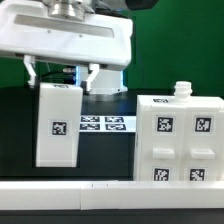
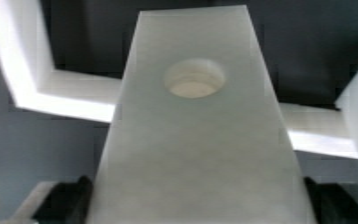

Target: Assemble cabinet

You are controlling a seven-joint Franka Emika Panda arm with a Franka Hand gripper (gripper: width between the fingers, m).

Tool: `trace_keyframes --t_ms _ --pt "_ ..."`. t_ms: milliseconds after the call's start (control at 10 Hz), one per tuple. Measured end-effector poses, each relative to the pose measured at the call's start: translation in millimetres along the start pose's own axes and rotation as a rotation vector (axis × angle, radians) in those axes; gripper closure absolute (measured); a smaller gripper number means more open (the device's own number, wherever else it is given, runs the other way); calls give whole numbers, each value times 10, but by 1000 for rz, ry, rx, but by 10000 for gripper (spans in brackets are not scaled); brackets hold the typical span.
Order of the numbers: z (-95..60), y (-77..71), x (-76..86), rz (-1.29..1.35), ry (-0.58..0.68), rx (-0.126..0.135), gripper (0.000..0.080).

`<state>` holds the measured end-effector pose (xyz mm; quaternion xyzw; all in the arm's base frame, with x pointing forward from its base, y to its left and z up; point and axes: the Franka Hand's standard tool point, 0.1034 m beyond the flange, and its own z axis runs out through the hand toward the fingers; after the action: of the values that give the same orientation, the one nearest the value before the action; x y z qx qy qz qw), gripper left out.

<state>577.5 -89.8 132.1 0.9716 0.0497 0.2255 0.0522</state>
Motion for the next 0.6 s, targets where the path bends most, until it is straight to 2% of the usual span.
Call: trace_keyframes --t_ms 300,400,500,600 --pt "20 -2 -30 -4 -5 -7 237" --pt "26 -2 -71 7 -39 17 237" --pt "-42 35 -118 47 -127 94 237" --pt "-121 93 -108 94 -178 156 237"
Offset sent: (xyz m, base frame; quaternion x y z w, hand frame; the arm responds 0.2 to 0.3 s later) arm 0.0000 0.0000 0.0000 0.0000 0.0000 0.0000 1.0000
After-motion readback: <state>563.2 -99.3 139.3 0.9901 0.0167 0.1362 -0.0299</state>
